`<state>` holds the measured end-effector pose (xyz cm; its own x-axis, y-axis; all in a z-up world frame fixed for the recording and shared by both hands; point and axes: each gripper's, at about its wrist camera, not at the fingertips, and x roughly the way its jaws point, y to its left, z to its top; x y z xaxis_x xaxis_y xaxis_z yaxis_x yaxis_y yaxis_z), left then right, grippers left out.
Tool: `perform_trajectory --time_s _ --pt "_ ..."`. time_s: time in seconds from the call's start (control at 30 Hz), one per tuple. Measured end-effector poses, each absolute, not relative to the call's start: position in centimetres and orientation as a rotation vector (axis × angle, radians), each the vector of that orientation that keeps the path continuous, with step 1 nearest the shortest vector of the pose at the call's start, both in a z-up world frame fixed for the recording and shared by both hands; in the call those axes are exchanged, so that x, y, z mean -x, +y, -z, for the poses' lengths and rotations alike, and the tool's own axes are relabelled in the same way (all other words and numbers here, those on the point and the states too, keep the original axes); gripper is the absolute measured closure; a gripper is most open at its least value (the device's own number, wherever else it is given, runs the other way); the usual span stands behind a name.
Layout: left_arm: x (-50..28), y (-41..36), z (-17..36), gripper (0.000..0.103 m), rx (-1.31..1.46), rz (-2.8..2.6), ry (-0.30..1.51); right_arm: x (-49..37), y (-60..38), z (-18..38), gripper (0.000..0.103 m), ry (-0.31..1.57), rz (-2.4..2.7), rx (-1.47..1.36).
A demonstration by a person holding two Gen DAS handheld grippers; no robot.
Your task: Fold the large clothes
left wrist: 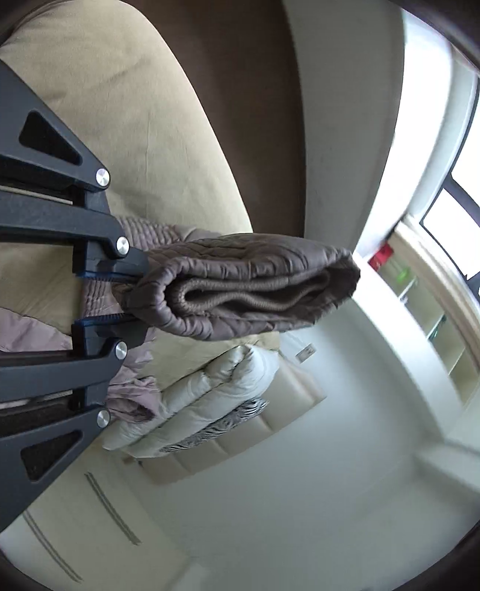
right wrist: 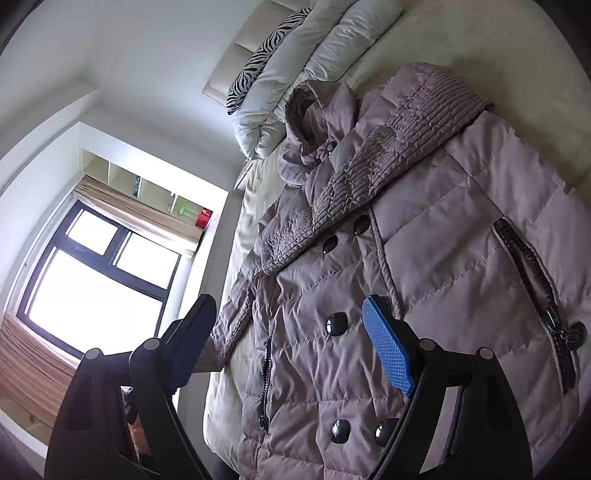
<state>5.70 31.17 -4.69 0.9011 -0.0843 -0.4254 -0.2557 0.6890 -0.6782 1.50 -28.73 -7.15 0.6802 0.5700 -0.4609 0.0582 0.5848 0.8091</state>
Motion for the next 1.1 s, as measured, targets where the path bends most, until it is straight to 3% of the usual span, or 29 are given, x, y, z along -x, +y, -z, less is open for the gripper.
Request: perform_trajectory --time_s 0.17,0.37,0.87,0.93,1.0,1.1 --pt "-8.2 18.2 4.9 0.088 0.459 0.052 0.557 -2.9 -27.3 7.7 0.022 0.839 -0.393 -0.913" --pt "-7.8 9.6 8.0 0.088 0.208 0.106 0.647 -5.7 -24.6 7.3 0.022 0.900 -0.506 -0.895" --pt "-7.1 6.1 9.7 0.088 -0.024 0.094 0.692 -15.7 -10.8 7.5 0.022 1.153 -0.778 -0.789" --pt "-7.1 5.9 9.8 0.087 -0.024 0.095 0.691 -16.7 -9.1 8.1 0.035 1.212 -0.802 -0.768" --pt "-7.0 6.0 9.7 0.085 -0.022 0.093 0.692 -17.4 -8.0 8.9 0.062 1.265 -0.809 -0.760" --pt "-6.8 6.2 9.4 0.068 -0.004 0.104 0.687 -18.0 -7.6 9.0 0.081 1.272 -0.787 -0.726"
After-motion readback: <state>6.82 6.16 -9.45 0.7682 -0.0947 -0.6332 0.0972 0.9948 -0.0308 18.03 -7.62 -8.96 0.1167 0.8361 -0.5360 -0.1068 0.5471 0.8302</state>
